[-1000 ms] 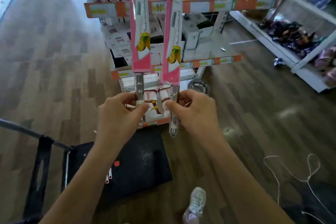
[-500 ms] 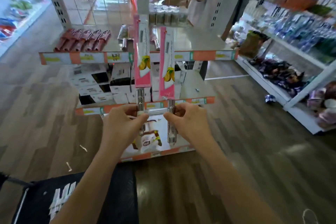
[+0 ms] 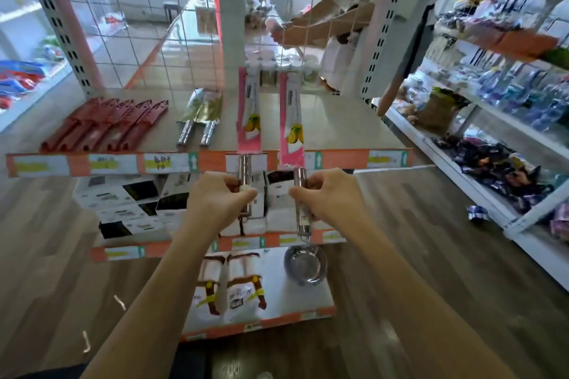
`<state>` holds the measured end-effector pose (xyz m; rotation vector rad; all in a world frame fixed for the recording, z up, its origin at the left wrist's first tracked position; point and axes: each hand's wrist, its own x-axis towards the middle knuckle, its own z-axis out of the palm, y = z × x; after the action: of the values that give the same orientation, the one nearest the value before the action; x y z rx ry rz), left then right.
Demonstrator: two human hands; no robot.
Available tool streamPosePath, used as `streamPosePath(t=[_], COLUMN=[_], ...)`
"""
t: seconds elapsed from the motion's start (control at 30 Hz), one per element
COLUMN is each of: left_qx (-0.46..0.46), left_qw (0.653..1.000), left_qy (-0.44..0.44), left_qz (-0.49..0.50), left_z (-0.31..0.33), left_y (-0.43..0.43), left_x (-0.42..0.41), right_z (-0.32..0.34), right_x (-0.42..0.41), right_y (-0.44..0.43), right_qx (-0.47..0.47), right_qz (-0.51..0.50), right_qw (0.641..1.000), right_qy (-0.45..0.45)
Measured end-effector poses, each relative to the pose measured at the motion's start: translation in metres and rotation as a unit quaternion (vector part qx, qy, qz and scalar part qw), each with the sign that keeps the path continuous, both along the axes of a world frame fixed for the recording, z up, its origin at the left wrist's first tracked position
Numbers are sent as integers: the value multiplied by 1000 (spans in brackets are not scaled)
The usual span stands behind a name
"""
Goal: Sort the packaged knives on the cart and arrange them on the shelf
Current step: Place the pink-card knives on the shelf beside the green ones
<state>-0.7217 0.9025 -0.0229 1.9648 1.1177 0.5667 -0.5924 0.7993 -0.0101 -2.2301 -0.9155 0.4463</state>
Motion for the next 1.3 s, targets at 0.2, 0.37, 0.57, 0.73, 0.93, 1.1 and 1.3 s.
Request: streamPosePath(t=[0.2, 0.37, 0.57, 0.73, 0.93, 1.1, 1.3], left_qx=[26, 21, -6, 9, 28, 43, 121], left_qw=[999, 997, 997, 989, 976, 971, 958], left_qy=[43, 73, 80, 144, 213, 234, 246], left_qz=[-14, -16, 6, 26, 18, 29, 77], left_z=[14, 11, 6, 10, 11, 10, 22], left_y=[59, 88, 101, 106, 102, 102, 105], left_x=[60, 87, 100, 111, 127, 132, 130], right_z=[9, 12, 8, 1, -6, -8, -4], right_x=[63, 98, 122, 135, 141, 146, 148], right_y=[58, 91, 118, 133, 134, 133, 135], right_qx=[-14, -40, -70, -69, -66, -66, -53], right_qz=[3, 26, 59, 75, 86, 94, 99], right_qw=[1000, 999, 994, 993, 993, 991, 990], right_qy=[13, 19, 50, 51, 55, 66, 83])
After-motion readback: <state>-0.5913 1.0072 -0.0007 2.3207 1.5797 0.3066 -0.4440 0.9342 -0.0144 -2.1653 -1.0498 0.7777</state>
